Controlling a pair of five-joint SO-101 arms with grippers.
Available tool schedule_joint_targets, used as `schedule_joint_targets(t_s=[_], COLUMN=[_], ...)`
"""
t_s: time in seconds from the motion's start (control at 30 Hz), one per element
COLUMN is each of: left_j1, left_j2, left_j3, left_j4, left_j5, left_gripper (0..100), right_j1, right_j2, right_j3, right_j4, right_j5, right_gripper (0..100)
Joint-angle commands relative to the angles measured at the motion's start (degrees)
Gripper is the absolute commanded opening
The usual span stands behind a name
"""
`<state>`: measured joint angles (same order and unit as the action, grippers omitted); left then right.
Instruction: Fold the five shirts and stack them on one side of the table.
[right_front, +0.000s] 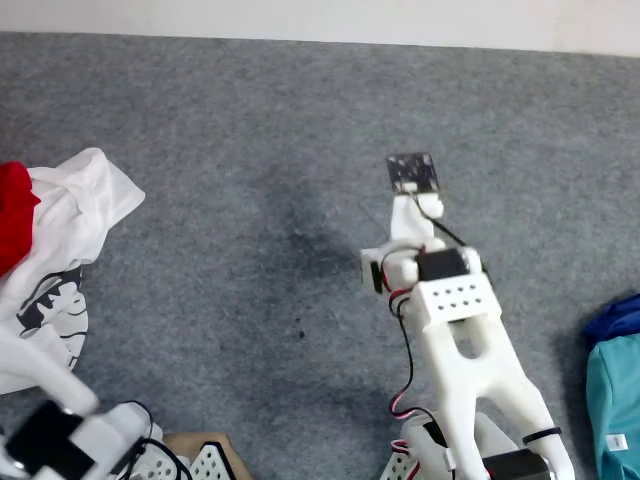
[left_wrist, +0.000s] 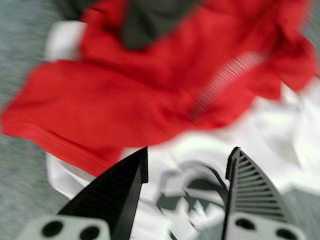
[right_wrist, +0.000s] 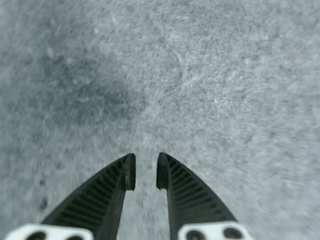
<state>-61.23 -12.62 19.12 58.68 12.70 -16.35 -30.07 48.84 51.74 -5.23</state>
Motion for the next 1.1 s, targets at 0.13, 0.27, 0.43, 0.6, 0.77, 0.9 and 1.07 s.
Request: schedule_joint_targets(t_s=[0.13, 0.27, 0.43, 0.6, 0.77, 0.9, 1.07], left_j1=[-4.26, -3.74, -1.36, 1.01, 3.12, 3.91, 3.47], left_j2=[13.32, 18.77, 22.11, 22.64, 22.64, 22.37, 22.81], left_j3=[-16.84, -19.56, -20.18, -19.3, -19.3, -19.3, -18.86], left_j4=[0.18, 0.18, 0.18, 2.02, 8.26, 12.75, 13.19], left_j5=[-0.18, -0.09, -0.09, -0.09, -0.09, -0.26, -0.44], left_gripper=[27, 27, 27, 27, 27, 27, 16], right_j1=[-0.57, -0.48, -0.48, -0.48, -0.48, -0.4, 1.63], right_j2=[-2.15, -2.15, -2.24, -2.24, -2.24, -2.24, -2.24], right_j3=[8.48, 8.57, 8.57, 8.57, 8.66, 8.66, 8.57], right_j4=[-10.33, -10.42, -10.51, -10.51, -10.51, -10.51, -10.51], right_j5=[-1.49, -1.41, 2.11, 2.11, 2.11, 2.11, 2.11], right_gripper=[9.2, 9.2, 9.2, 9.2, 9.2, 9.2, 9.2])
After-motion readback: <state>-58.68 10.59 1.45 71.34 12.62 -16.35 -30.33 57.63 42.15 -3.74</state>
